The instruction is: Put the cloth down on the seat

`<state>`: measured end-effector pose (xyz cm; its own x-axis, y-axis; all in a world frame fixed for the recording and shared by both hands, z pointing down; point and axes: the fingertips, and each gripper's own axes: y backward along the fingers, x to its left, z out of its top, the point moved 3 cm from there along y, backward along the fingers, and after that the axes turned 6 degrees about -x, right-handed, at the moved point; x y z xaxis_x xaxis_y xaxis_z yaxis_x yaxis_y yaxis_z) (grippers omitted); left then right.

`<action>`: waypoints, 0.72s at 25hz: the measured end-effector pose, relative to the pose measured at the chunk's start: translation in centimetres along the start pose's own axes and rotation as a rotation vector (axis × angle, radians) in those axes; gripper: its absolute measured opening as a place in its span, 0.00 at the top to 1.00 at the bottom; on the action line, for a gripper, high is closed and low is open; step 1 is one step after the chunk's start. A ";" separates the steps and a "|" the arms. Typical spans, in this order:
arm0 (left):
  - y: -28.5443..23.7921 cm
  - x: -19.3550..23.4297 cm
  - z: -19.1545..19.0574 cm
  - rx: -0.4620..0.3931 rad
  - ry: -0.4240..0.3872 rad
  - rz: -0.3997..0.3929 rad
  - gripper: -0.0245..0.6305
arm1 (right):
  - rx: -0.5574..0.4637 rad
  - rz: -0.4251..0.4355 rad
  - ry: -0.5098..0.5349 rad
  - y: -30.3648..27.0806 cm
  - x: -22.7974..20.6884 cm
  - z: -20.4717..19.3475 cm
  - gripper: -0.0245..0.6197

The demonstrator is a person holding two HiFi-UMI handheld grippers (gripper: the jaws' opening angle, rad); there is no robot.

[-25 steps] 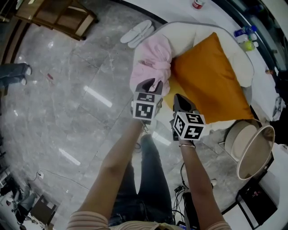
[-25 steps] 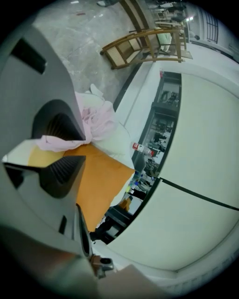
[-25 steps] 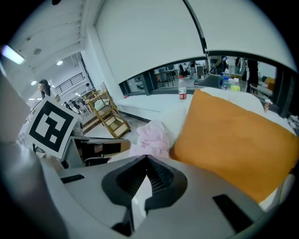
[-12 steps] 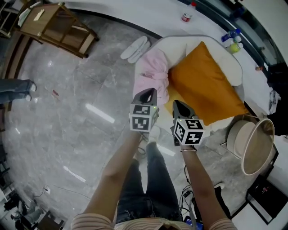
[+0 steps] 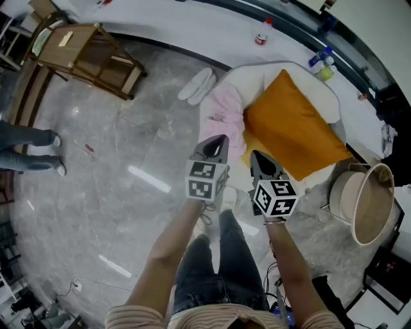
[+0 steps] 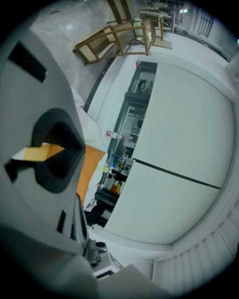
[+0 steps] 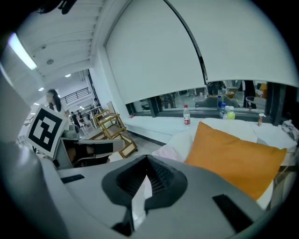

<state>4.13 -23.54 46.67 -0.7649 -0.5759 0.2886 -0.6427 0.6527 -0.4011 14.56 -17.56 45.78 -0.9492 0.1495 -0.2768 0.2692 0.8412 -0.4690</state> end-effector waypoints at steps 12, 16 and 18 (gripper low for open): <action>7.1 -1.6 3.8 -0.064 -0.067 -0.058 0.94 | -0.075 -0.003 0.010 4.6 5.0 1.9 0.95; 9.6 -2.2 5.1 -0.090 -0.074 -0.072 0.94 | -0.107 -0.008 0.022 6.4 6.6 2.8 0.95; 10.9 -2.5 5.6 -0.104 -0.081 -0.081 0.94 | -0.124 -0.010 0.026 7.3 7.6 3.3 0.95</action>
<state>-0.77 -17.77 36.67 -0.7071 -0.6639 0.2433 -0.7063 0.6475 -0.2860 9.84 -11.98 37.45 -0.9561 0.1533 -0.2499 0.2394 0.9003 -0.3635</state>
